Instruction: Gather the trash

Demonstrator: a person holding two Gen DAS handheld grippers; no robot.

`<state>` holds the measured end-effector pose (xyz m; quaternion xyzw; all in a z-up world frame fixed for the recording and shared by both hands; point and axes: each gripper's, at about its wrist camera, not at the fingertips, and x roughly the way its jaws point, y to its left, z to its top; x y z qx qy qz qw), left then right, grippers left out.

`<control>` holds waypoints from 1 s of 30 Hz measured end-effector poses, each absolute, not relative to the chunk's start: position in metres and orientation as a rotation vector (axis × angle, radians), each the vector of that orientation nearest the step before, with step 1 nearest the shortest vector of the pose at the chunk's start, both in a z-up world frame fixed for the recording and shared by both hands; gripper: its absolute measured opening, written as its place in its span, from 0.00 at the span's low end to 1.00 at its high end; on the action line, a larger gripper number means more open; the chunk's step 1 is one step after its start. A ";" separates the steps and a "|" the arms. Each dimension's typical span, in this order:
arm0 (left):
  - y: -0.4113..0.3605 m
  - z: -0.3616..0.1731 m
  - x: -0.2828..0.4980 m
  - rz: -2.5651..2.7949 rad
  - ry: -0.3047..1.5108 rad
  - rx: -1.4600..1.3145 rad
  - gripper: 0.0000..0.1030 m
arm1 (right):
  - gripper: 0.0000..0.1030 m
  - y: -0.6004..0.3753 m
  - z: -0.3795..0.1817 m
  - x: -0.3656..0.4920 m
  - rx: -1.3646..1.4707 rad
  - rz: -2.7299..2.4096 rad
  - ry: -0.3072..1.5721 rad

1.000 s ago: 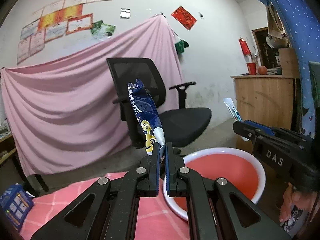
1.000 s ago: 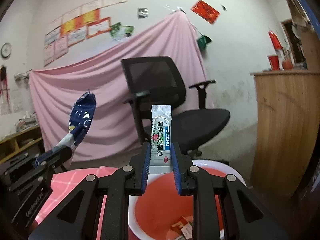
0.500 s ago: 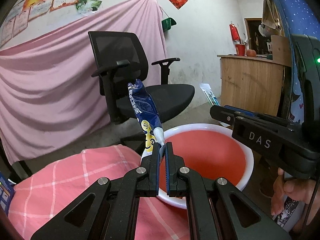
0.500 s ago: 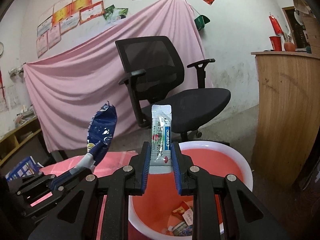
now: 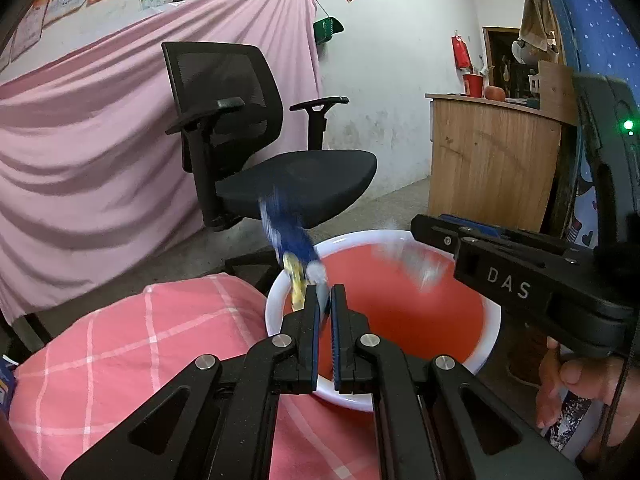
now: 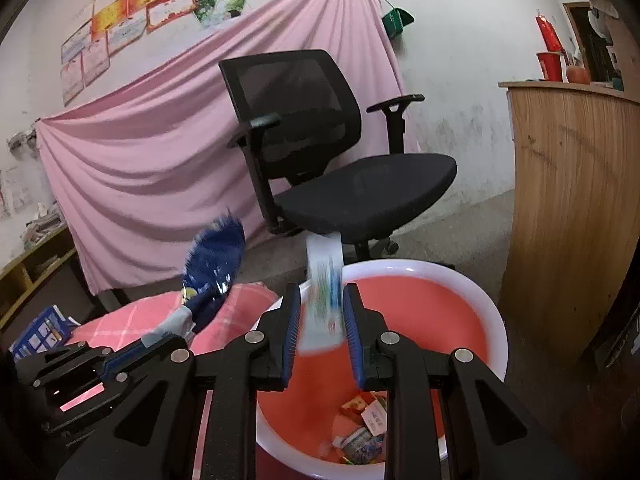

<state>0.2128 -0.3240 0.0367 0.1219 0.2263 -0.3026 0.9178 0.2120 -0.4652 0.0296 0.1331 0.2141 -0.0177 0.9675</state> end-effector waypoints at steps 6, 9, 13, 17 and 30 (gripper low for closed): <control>-0.319 0.035 0.217 -0.614 0.476 0.243 0.14 | 0.31 -0.465 0.027 0.214 0.267 -0.043 0.450; -0.315 0.035 0.216 -0.598 0.470 0.235 0.24 | 0.32 -0.465 0.027 0.215 0.265 -0.044 0.456; -0.309 0.036 0.216 -0.581 0.463 0.225 0.28 | 0.33 -0.466 0.026 0.216 0.265 -0.047 0.461; -0.303 0.037 0.218 -0.560 0.463 0.221 0.29 | 0.34 -0.467 0.026 0.216 0.265 -0.048 0.462; -0.268 0.039 0.222 -0.462 0.491 0.158 0.40 | 0.42 -0.466 0.027 0.215 0.250 -0.051 0.454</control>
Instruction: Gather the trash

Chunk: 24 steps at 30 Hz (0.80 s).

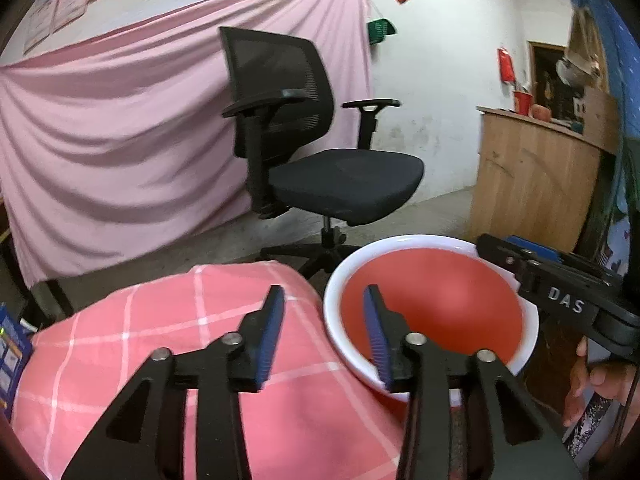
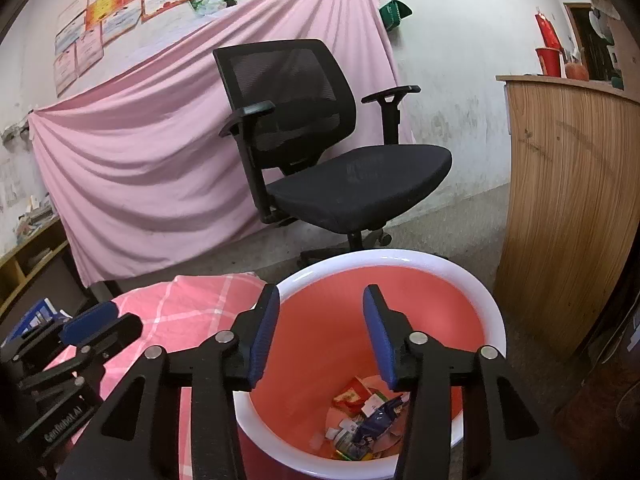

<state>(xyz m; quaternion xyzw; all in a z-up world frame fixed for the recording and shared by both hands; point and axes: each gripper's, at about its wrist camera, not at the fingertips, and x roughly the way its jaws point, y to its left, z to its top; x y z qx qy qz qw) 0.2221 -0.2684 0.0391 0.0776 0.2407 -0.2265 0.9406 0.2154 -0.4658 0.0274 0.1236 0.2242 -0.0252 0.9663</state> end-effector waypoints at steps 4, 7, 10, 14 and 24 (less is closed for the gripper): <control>-0.246 0.041 0.223 -0.407 0.498 0.098 0.44 | 0.54 -0.463 0.029 0.213 0.224 -0.069 0.437; -0.229 0.040 0.226 -0.361 0.524 0.050 0.50 | 0.67 -0.462 0.028 0.215 0.214 -0.078 0.437; -0.214 0.040 0.228 -0.328 0.541 -0.009 0.56 | 0.72 -0.458 0.027 0.214 0.202 -0.084 0.437; -0.197 0.042 0.227 -0.274 0.541 -0.067 0.76 | 0.86 -0.456 0.028 0.213 0.193 -0.083 0.426; -0.167 0.059 0.198 -0.193 0.399 -0.081 0.96 | 1.00 -0.447 0.036 0.197 0.206 -0.074 0.319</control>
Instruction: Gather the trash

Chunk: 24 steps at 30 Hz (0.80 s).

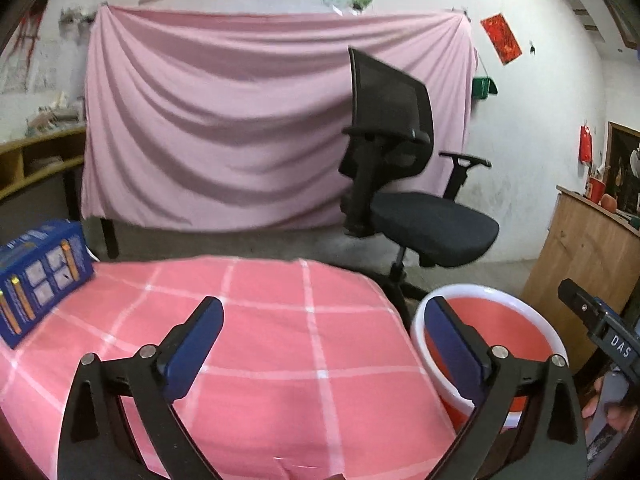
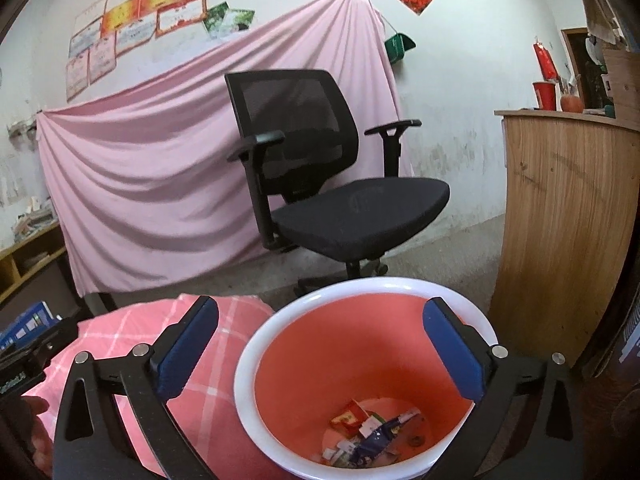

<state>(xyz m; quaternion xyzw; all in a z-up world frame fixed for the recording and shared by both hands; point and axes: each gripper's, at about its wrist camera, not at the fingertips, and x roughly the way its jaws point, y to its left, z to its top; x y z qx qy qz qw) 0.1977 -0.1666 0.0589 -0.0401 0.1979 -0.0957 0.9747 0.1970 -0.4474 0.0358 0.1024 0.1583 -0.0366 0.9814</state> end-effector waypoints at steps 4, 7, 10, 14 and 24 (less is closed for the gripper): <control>-0.158 0.057 0.193 -0.177 0.390 -0.085 0.96 | 1.00 -0.438 0.036 0.194 0.187 -0.073 0.297; -0.148 0.056 0.191 -0.162 0.382 -0.099 0.96 | 1.00 -0.430 0.036 0.191 0.165 -0.070 0.285; -0.142 0.056 0.187 -0.153 0.375 -0.101 0.96 | 1.00 -0.423 0.036 0.187 0.154 -0.067 0.274; -0.138 0.057 0.180 -0.144 0.365 -0.088 0.96 | 1.00 -0.418 0.037 0.184 0.142 -0.066 0.265; -0.135 0.057 0.158 -0.149 0.347 -0.050 0.96 | 1.00 -0.409 0.038 0.163 0.128 -0.091 0.239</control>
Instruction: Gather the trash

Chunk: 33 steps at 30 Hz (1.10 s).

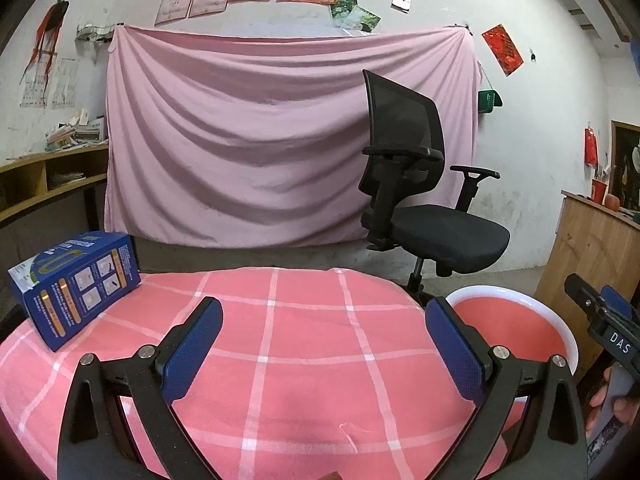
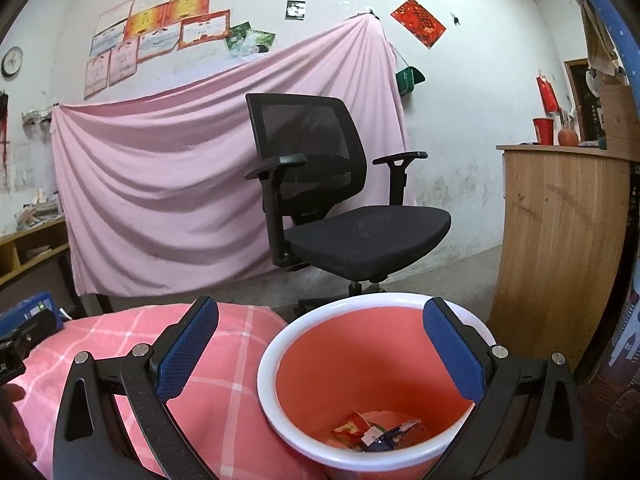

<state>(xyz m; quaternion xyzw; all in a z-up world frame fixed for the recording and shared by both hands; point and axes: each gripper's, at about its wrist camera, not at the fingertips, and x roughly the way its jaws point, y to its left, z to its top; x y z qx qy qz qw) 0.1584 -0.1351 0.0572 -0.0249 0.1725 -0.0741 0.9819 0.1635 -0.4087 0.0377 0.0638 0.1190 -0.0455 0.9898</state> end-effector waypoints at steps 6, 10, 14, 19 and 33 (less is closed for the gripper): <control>-0.124 0.058 0.140 -0.143 0.337 -0.051 0.96 | 1.00 -0.396 0.038 0.142 0.135 -0.104 0.209; -0.115 0.057 0.128 -0.135 0.336 -0.052 0.96 | 1.00 -0.381 0.041 0.126 0.132 -0.082 0.184; -0.109 0.055 0.113 -0.136 0.332 -0.036 0.96 | 1.00 -0.364 0.046 0.115 0.105 -0.049 0.179; -0.100 0.057 0.095 -0.137 0.321 -0.007 0.96 | 1.00 -0.345 0.050 0.097 0.092 -0.015 0.188; -0.061 0.058 0.047 -0.129 0.300 -0.002 0.96 | 1.00 -0.315 0.047 0.055 0.107 -0.029 0.227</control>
